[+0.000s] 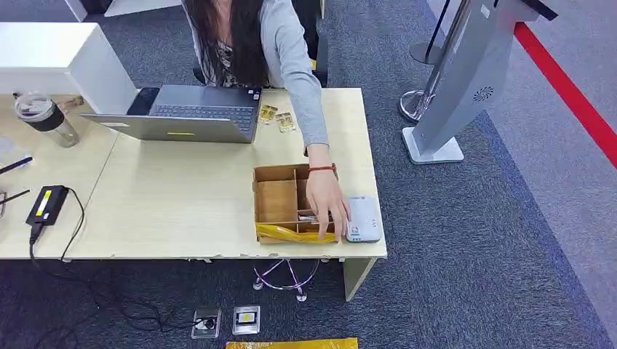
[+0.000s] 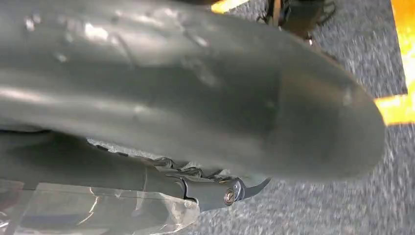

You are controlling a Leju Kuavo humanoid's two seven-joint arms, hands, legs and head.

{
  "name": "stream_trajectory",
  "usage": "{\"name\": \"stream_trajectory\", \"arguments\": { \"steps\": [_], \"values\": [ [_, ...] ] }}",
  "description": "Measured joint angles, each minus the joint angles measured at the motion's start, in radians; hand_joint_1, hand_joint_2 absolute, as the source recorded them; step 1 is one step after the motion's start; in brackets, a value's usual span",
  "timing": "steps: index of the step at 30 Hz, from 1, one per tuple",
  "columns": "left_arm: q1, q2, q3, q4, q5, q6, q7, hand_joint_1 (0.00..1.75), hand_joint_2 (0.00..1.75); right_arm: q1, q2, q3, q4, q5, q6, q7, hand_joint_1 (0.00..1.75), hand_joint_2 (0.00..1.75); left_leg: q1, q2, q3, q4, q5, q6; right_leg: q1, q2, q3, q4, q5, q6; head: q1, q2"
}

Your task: Pass the card to the sensor for recognition and then transmit it.

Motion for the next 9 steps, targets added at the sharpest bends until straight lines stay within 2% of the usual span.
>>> {"name": "stream_trajectory", "arguments": {
  "steps": [9],
  "values": [
    [0.011, -0.019, 0.031, -0.028, -0.007, 0.000, 0.005, 0.00, 0.00, 0.013, 0.032, 0.039, -0.024, 0.001, -0.003, -0.002, 0.00, 0.00, 0.000, 0.000, 0.001, 0.000, 0.000, 0.000, 0.000, 0.000, 0.001, 0.000, 0.000, 0.000, 0.000, 0.000]
  ]
}}
